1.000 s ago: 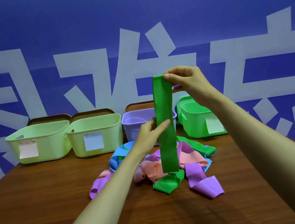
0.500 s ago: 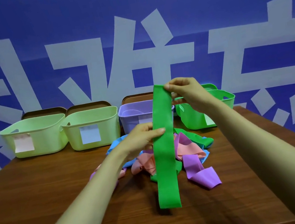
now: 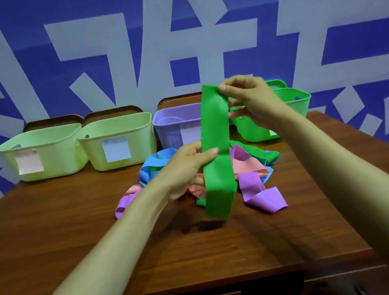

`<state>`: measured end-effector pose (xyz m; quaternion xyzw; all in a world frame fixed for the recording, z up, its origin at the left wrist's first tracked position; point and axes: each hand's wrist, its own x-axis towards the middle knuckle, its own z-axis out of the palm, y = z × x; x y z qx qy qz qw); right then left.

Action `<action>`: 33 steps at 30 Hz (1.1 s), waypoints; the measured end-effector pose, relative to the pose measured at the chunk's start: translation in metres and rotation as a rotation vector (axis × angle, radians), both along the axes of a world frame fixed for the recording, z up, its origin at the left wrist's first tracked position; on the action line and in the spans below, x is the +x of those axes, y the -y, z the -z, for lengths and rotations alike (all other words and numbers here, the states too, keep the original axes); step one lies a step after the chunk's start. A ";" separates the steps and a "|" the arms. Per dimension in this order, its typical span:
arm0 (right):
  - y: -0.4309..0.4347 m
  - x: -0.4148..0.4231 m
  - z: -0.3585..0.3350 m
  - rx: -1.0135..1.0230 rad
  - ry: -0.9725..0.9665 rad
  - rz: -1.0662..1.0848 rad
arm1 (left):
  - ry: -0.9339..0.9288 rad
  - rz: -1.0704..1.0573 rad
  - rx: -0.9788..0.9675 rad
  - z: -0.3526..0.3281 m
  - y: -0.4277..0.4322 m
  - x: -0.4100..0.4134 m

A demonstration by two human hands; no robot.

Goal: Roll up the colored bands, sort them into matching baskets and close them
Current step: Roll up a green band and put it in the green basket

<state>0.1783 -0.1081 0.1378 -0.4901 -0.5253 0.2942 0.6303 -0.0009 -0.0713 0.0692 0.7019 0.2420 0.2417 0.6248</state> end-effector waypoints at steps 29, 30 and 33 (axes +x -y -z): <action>-0.026 -0.012 0.056 0.066 -0.112 0.067 | -0.395 -0.281 0.342 0.074 -0.028 0.019; -0.020 -0.013 0.050 0.089 -0.112 0.065 | -0.408 -0.331 0.398 0.073 -0.027 0.020; -0.001 -0.018 0.032 0.134 -0.094 0.053 | -0.292 -0.381 0.356 0.061 -0.022 0.017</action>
